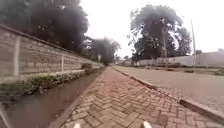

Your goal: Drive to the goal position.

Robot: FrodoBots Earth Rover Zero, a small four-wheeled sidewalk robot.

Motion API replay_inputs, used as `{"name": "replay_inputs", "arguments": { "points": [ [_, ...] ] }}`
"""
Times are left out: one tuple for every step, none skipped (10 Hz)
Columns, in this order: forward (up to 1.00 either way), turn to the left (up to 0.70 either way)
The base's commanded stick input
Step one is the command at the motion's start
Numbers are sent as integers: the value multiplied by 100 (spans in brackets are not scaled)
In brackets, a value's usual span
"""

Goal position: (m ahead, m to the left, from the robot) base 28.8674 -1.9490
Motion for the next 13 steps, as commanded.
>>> {"name": "replay_inputs", "arguments": {
  "points": [
    [70, -32],
    [70, -16],
    [70, 1],
    [70, 11],
    [70, 6],
    [70, 0],
    [70, 0],
    [70, 0],
    [70, 0],
    [70, 0],
    [70, -5],
    [70, -26],
    [70, -22]
  ]
}}
